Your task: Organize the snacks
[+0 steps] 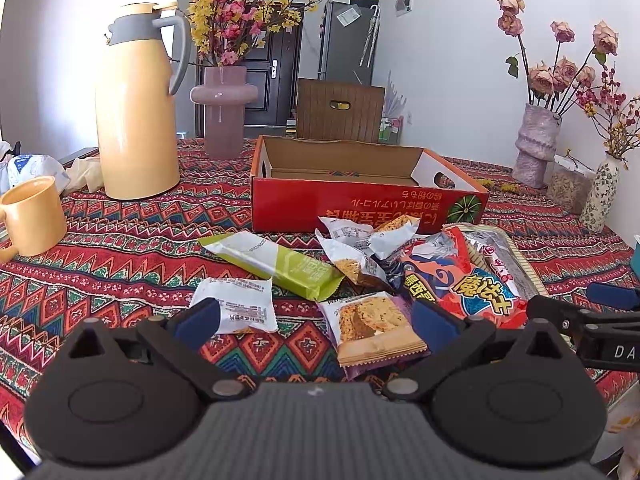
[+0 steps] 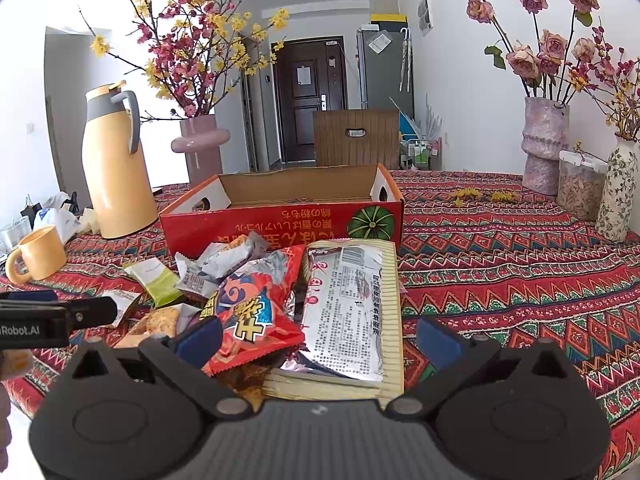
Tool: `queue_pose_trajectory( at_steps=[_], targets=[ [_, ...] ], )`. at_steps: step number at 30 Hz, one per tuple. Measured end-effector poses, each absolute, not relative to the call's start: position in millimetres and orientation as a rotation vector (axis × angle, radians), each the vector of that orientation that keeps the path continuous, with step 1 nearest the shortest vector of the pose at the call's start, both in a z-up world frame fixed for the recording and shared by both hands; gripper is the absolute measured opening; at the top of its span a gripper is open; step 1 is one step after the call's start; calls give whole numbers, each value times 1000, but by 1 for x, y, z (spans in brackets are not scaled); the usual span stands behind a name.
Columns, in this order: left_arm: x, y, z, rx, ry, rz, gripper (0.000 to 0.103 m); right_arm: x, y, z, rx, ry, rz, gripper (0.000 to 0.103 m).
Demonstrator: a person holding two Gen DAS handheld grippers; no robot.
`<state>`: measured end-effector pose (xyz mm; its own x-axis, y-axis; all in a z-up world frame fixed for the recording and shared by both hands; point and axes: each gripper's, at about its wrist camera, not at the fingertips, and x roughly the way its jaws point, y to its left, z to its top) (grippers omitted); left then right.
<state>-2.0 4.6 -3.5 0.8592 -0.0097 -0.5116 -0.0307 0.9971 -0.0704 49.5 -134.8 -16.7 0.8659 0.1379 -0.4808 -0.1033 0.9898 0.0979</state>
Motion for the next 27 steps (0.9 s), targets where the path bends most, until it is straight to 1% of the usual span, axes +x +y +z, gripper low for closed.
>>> queue_pose_trajectory(
  at_steps=[27],
  targets=[
    [-4, 7, -2, -82, 528, 12, 103, 50, -135, -16, 69, 511, 126, 103]
  ],
)
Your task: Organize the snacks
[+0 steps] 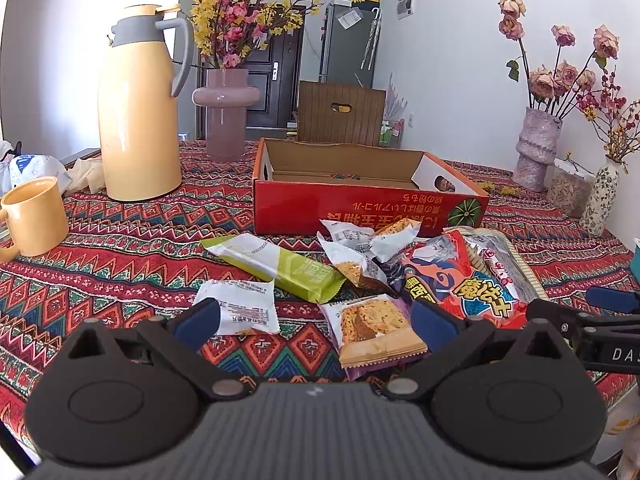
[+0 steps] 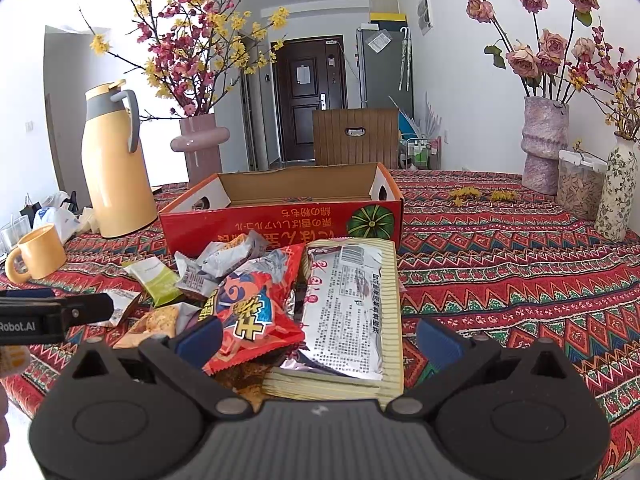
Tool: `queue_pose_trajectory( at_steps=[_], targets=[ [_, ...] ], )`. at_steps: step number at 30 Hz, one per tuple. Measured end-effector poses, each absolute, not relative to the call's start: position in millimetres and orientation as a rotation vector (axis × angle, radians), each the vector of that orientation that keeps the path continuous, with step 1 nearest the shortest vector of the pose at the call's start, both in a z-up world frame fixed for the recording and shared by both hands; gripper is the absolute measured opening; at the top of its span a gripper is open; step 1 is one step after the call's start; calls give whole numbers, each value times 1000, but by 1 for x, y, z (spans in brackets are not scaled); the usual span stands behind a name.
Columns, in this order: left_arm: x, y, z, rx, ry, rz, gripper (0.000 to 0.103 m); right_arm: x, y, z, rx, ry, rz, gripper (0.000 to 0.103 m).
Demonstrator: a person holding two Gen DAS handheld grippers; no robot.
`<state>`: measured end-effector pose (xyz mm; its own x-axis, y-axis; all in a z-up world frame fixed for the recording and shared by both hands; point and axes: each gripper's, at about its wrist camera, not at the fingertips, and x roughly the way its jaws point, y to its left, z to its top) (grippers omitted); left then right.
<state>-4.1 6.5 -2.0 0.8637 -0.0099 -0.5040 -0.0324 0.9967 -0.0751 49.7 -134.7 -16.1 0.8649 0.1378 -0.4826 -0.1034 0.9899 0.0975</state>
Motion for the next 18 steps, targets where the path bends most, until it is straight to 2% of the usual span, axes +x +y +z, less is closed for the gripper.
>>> queue_pose_trajectory(
  at_steps=[18],
  targets=[
    [-7, 8, -2, -93, 522, 5, 103, 50, -134, -16, 69, 511, 126, 103]
  ],
)
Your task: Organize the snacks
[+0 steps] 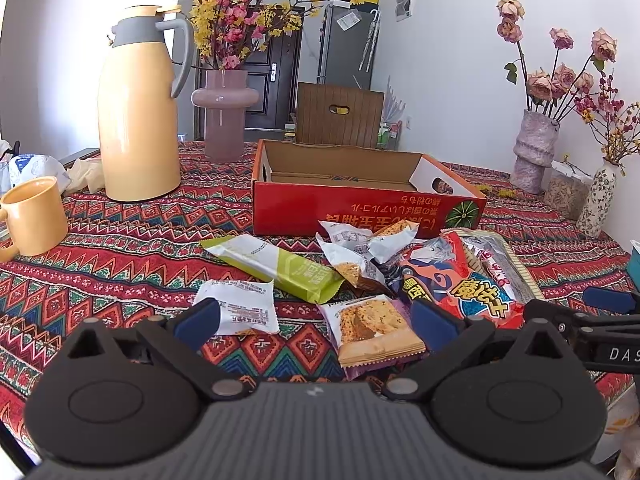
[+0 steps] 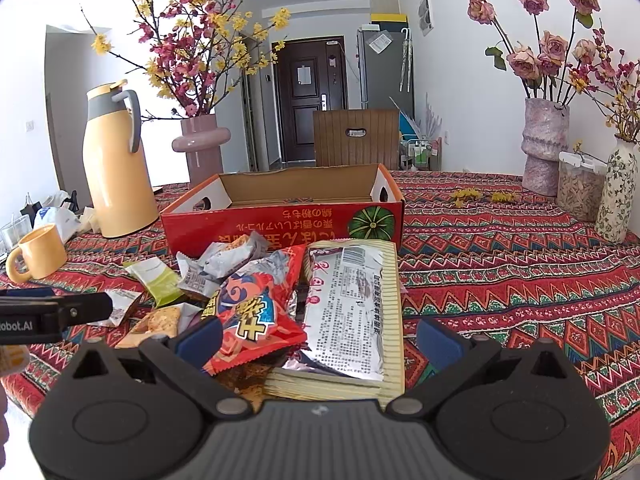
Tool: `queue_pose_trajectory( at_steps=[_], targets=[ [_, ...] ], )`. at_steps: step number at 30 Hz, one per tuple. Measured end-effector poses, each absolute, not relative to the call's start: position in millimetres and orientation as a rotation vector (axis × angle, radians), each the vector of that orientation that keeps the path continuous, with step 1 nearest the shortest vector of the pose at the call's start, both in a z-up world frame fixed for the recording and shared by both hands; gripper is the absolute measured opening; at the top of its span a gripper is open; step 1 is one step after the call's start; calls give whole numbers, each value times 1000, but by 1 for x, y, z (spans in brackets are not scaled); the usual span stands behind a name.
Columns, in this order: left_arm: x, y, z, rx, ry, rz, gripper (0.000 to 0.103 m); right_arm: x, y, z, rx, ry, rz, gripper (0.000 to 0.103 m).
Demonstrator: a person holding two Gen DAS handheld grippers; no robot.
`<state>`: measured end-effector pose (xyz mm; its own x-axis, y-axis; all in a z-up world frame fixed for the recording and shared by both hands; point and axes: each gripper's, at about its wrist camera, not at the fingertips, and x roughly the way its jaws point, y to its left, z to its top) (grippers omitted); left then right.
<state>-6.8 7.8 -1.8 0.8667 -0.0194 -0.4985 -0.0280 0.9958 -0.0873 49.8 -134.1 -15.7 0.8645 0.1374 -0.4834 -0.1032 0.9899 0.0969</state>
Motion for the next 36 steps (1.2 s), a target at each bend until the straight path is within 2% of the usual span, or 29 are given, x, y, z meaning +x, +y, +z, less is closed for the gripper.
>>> queue_pose_trajectory(
  at_steps=[29, 36],
  targets=[
    [18, 22, -2, -113, 541, 34, 103, 76, -146, -13, 74, 533, 92, 103],
    [28, 28, -7, -117, 560, 50, 103, 94, -152, -21, 84, 571, 82, 95]
  ],
)
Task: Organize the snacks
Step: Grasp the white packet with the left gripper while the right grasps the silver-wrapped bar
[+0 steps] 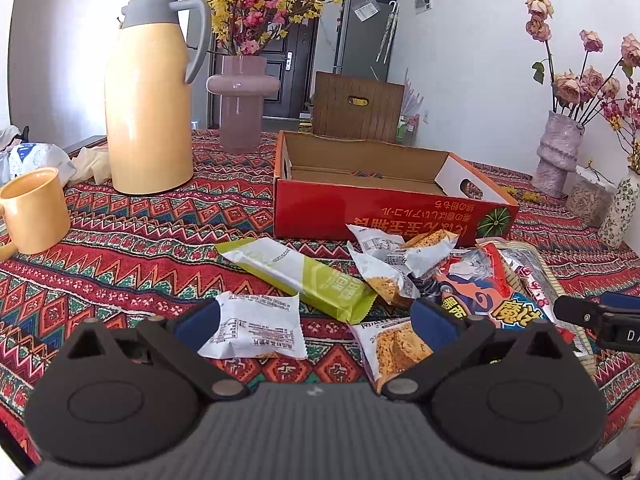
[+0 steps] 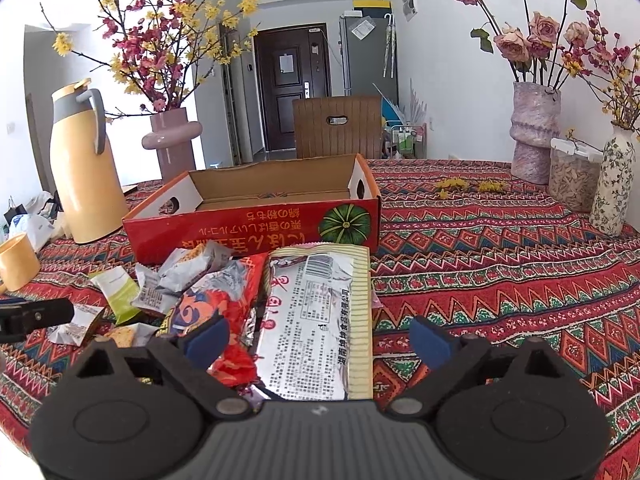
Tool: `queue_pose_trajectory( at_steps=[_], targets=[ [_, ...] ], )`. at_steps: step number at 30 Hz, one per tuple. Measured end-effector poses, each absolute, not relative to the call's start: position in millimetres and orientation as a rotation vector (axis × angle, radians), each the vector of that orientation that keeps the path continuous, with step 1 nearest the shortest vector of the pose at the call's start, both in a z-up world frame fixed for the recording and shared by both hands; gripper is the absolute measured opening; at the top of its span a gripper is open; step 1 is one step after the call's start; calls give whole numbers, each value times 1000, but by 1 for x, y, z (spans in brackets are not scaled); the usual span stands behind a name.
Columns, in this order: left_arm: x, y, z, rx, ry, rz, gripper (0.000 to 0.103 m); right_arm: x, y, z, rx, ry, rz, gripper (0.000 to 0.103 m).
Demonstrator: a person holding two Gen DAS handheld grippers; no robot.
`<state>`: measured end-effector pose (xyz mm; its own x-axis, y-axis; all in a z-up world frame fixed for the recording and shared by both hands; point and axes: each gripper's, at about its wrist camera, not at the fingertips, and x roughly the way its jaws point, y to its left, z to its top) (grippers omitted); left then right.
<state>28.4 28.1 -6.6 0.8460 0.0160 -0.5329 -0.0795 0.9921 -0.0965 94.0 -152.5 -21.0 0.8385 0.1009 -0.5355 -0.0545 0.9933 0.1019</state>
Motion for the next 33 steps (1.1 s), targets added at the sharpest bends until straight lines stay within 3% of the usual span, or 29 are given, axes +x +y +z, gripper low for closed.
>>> queue_pose_trajectory(
  at_steps=[10, 26, 33],
  targets=[
    [39, 41, -14, -120, 590, 95, 103, 129, -147, -34, 69, 641, 105, 84],
    [58, 62, -26, -120, 659, 153, 103, 128, -151, -32, 100, 647, 120, 36],
    [77, 70, -34, -116, 733, 174, 103, 120, -157, -26, 130, 603, 125, 34]
  ],
)
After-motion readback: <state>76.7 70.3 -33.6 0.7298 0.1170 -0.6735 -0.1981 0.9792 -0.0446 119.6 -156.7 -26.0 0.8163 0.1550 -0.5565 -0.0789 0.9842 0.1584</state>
